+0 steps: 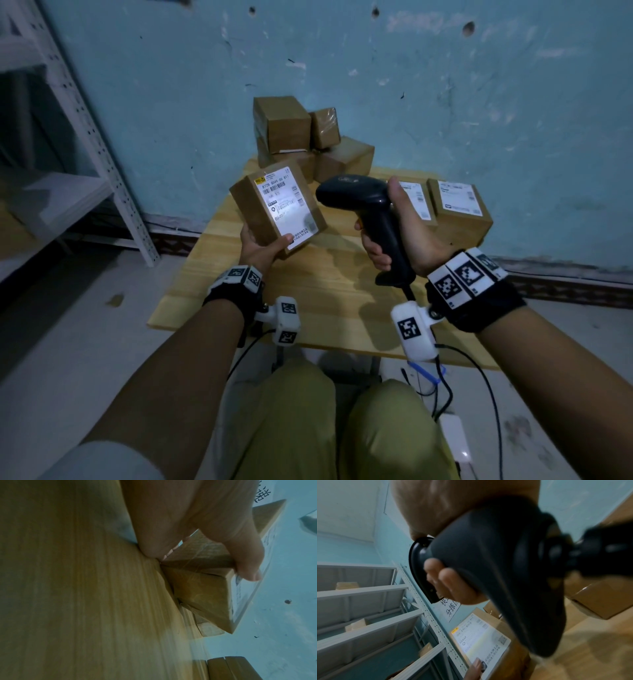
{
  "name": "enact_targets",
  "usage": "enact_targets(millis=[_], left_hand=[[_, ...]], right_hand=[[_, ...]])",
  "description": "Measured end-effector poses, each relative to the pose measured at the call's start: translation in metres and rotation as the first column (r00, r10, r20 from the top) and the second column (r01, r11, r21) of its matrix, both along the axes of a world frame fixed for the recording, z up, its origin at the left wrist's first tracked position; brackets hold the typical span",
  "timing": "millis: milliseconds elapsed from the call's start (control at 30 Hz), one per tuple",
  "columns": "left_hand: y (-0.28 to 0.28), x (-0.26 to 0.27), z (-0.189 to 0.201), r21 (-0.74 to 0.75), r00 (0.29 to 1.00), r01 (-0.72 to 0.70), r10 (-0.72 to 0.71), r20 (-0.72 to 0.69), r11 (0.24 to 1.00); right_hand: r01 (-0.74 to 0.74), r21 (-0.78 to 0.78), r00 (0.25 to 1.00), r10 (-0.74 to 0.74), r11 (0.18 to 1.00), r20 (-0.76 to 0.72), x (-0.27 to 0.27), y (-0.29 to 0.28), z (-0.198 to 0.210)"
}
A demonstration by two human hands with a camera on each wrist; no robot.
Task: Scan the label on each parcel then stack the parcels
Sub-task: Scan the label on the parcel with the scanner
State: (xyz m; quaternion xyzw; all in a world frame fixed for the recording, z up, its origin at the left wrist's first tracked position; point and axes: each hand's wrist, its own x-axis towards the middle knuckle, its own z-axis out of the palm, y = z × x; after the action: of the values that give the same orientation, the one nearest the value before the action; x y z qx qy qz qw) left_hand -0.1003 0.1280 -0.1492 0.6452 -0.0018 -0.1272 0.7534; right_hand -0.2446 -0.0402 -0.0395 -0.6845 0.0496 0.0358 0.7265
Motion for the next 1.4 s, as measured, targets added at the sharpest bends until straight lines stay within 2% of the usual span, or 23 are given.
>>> enact_targets(millis=[167, 500, 700, 833, 1167, 1400], left_hand=[[0.000, 0.000, 0.000, 0.029, 1.000, -0.008, 0.008, 0.011, 1.000], [0.000, -0.002, 0.002, 0.029, 1.000, -0.005, 0.005, 0.013, 1.000], [-0.001, -0.004, 0.003, -0.023, 1.000, -0.004, 0.004, 0.020, 1.000], [0.000, -0.004, 0.002, -0.013, 1.000, 0.011, -0.010, 0.023, 1.000], [0.003, 0.003, -0.003, 0.072, 0.999, 0.035, -0.034, -0.009, 0.997], [0.000, 0.001, -0.002, -0.014, 1.000, 0.024, -0.024, 0.000, 1.000]], right_hand=[[0.046, -0.030, 0.999, -0.045, 0.998, 0.009, -0.001, 0.003, 0.001], [0.011, -0.035, 1.000, -0.011, 0.999, -0.006, -0.004, 0.012, 0.005], [0.031, -0.023, 0.999, -0.032, 0.999, -0.023, -0.007, 0.014, 0.006], [0.008, 0.012, 1.000, -0.008, 1.000, 0.017, -0.010, 0.013, 0.006], [-0.010, -0.021, 1.000, 0.010, 1.000, -0.008, -0.015, 0.012, 0.006], [0.006, 0.009, 1.000, -0.006, 1.000, 0.015, -0.018, 0.015, 0.009]])
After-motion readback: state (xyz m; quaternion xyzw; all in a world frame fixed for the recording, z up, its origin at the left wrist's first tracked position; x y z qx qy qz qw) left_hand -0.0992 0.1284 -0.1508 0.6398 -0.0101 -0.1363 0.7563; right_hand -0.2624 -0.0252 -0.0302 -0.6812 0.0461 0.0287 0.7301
